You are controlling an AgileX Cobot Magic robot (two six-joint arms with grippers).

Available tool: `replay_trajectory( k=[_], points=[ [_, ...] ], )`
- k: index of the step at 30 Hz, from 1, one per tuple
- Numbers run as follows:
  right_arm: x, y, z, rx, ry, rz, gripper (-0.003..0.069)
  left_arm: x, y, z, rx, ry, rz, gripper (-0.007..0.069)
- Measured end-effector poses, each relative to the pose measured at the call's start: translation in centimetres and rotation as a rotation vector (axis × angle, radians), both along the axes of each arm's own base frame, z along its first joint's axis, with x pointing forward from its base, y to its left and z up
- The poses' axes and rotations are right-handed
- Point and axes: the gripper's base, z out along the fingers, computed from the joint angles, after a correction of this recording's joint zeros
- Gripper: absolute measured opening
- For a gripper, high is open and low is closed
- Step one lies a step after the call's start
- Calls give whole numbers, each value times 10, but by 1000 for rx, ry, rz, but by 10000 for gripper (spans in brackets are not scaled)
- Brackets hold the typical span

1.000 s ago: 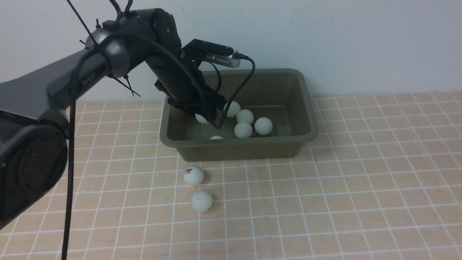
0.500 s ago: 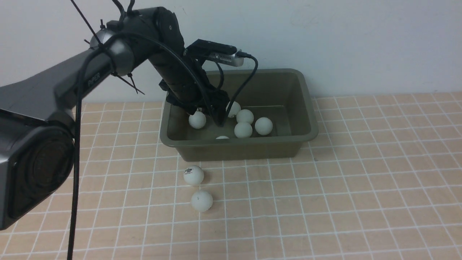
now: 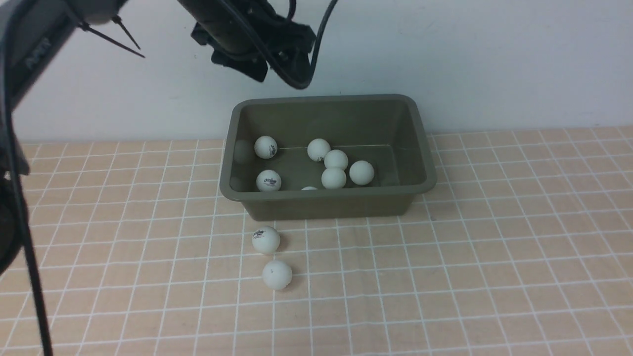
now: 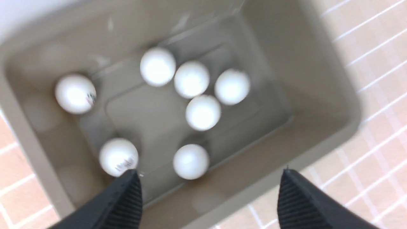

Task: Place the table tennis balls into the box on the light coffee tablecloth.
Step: 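Reach for and grasp a ping pong ball on the table beside the basket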

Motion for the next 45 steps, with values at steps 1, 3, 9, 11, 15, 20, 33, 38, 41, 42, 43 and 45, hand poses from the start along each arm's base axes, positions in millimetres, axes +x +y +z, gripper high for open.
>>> replay_trajectory(
  k=[1, 3, 9, 11, 15, 20, 33, 38, 41, 42, 43, 45],
  points=[
    [0, 0, 0, 0, 0, 0, -18, -8, 0, 12, -8, -26, -6, 458],
    [0, 0, 0, 0, 1, 0, -18, -26, -1, 37, -26, -81, -20, 444],
    [0, 0, 0, 0, 1, 0, -18, -76, -3, 68, -4, -136, -66, 424],
    [0, 0, 0, 0, 1, 0, -18, -87, 1, 59, 54, -107, -63, 424],
    [0, 0, 0, 0, 1, 0, -18, -100, 10, 6, 167, 62, -62, 424],
    [0, 0, 0, 0, 1, 0, -18, -115, 16, -67, 247, 292, -72, 424],
    [0, 2, 0, 19, 1, 11, -18, -106, 3, -143, 39, 257, 82, 424],
    [0, 3, 1, 35, 1, 20, -18, -98, 0, -165, 40, 299, 111, 424],
    [0, 4, 1, 40, 1, 23, -18, -95, -2, -176, 43, 337, 135, 424],
    [0, 4, 1, 42, 1, 24, -18, -94, -2, -179, 45, 346, 141, 424],
    [0, 4, 1, 42, 1, 24, -18, -93, -2, -182, 45, 351, 146, 424],
    [-1, 4, 1, 42, 1, 24, -18, -92, -3, -185, 44, 355, 155, 424]
  ],
)
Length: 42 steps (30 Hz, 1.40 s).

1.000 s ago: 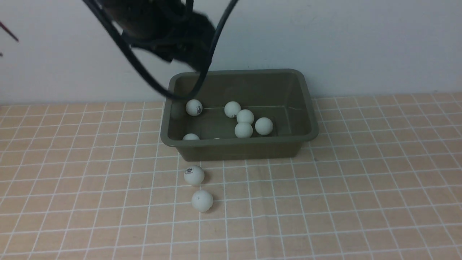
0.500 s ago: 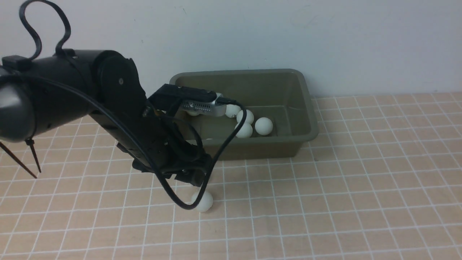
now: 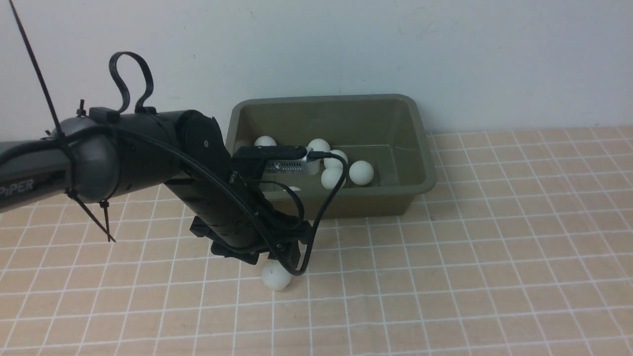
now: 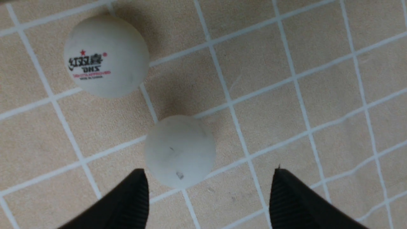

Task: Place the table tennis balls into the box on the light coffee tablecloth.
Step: 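Reach for and grasp a ping pong ball on the table beside the basket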

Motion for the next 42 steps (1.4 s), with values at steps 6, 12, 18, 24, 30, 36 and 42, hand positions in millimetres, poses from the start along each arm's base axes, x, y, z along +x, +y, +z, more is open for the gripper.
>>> replay_trajectory(
  k=[6, 12, 18, 24, 30, 36, 42],
  points=[
    [0, 0, 0, 1, 0, 0, -18, 3, -1, -6, 0, 4, 19, 424],
    [0, 0, 0, 3, 0, 2, -18, 6, -2, -17, 7, 20, 30, 424],
    [0, 0, 0, 3, 0, 2, -18, 8, -2, -27, 16, 36, 33, 424],
    [0, 0, 0, 3, 0, 2, -18, 10, -3, -36, 25, 47, 36, 424],
    [0, 0, 0, 3, 0, 2, -18, 11, -3, -44, 35, 65, 35, 398],
    [0, 0, 0, 3, 0, 2, -18, 11, -3, -44, 49, 68, 22, 318],
    [0, 0, 0, 3, 0, 2, -18, 8, -3, -21, 126, 205, -163, 318]
  ],
)
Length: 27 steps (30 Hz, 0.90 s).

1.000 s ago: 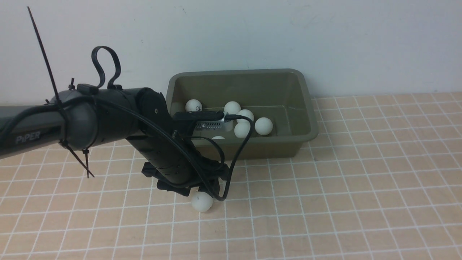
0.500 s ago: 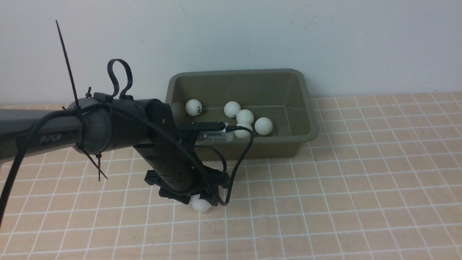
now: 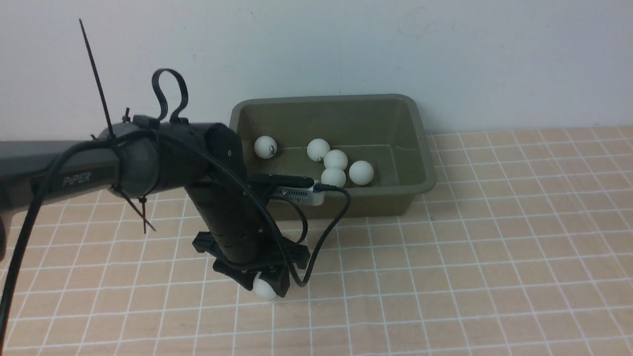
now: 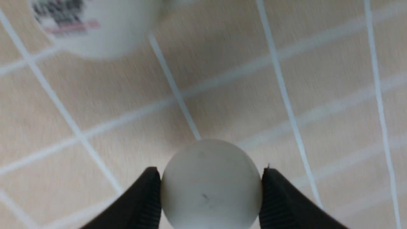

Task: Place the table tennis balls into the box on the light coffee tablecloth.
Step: 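Reach for and grasp a ping pong ball on the table beside the basket, then drop the ball into the bin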

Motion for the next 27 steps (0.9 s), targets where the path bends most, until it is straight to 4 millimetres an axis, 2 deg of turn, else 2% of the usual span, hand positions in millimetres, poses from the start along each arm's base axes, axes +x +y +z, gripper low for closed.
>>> replay_trajectory(
  k=[4, 13, 16, 19, 21, 24, 25, 26, 27],
  points=[
    [0, 0, 0, 0, 0, 0, -18, 7, -3, 31, 19, 21, -130, 318],
    [0, 0, 0, 0, 0, 0, -18, 50, -10, 123, 23, -363, -195, 318],
    [0, 0, 0, 0, 0, 0, -18, 64, -12, 137, 10, -530, -161, 318],
    [0, 0, 0, 0, 0, 0, -18, 75, -15, 140, -23, -638, -114, 318],
    [0, 0, 0, 0, 0, 0, -18, 84, -17, 135, -49, -678, -67, 318],
    [0, 0, 0, 0, 0, 0, -18, 95, -18, 119, -50, -669, -32, 318],
    [0, 0, 0, 0, 0, 0, -18, 100, -18, 107, -44, -654, -21, 318],
    [0, 0, 0, 0, 0, 0, -18, 102, -18, 105, -44, -654, -19, 318],
    [0, 0, 0, 1, 0, 0, -18, 108, -18, 91, -34, -636, -12, 318]
  ],
)
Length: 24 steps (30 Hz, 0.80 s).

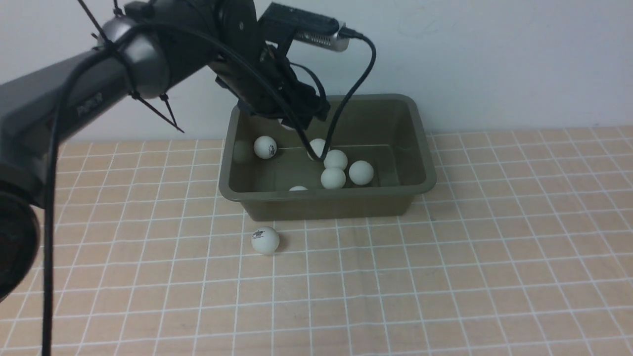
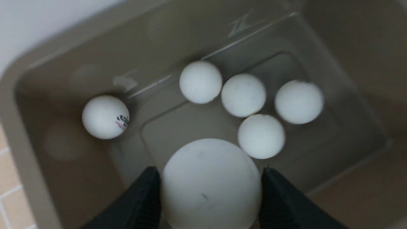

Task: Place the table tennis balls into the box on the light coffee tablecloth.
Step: 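Drop the ball into the bin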

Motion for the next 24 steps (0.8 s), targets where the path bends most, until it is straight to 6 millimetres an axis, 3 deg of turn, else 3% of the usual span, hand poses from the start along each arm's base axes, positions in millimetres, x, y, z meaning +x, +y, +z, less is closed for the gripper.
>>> replay_trajectory(
  k=[4, 8, 10, 15, 20, 24],
  points=[
    [0, 0, 0, 0, 0, 0, -18, 9, 1, -27, 8, 50, 23, 318],
    [0, 0, 0, 0, 0, 0, -18, 11, 0, -38, 7, 78, 32, 355],
    [0, 0, 0, 0, 0, 0, -18, 12, -1, -41, 4, 88, 33, 444],
    [0, 0, 0, 0, 0, 0, -18, 12, -1, -43, 8, 93, 33, 577],
    [0, 0, 0, 0, 0, 0, -18, 4, 2, -24, 29, 139, 25, 595],
    [0, 0, 0, 0, 0, 0, -18, -16, 12, 22, 72, 172, 15, 568]
  ],
)
